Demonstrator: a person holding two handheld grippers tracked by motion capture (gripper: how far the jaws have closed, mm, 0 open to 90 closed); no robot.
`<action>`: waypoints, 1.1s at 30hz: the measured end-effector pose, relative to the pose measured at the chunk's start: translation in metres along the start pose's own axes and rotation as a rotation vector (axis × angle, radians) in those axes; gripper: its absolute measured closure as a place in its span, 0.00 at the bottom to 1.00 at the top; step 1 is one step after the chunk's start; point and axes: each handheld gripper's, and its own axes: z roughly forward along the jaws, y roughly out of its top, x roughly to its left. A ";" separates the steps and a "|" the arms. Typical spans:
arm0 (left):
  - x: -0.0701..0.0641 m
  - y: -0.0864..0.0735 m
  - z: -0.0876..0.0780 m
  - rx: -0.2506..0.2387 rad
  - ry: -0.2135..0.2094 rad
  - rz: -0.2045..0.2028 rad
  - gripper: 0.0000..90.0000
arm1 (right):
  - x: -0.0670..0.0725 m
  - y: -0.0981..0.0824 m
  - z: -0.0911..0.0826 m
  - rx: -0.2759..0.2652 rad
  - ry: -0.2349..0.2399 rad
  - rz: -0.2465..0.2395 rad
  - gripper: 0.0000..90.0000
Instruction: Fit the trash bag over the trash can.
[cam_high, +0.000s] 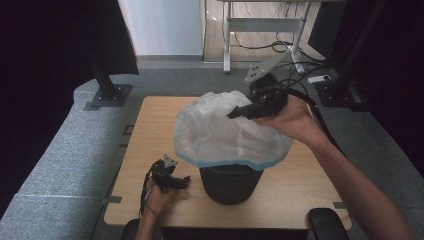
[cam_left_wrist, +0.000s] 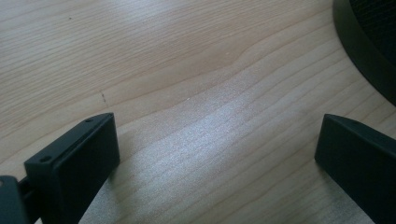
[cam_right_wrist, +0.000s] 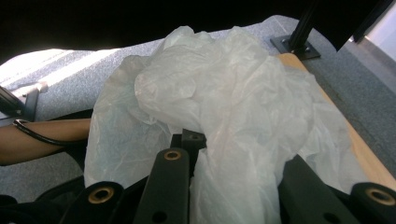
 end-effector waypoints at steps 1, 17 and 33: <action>0.000 0.000 0.000 0.001 0.000 0.000 0.00 | -0.001 0.000 0.003 0.007 -0.003 0.000 0.85; 0.000 0.000 0.000 0.001 -0.001 0.001 0.00 | -0.025 -0.032 0.024 0.069 -0.065 0.032 0.76; 0.000 0.000 0.000 0.001 -0.001 0.000 0.00 | -0.016 -0.030 -0.042 -0.041 -0.136 0.011 0.22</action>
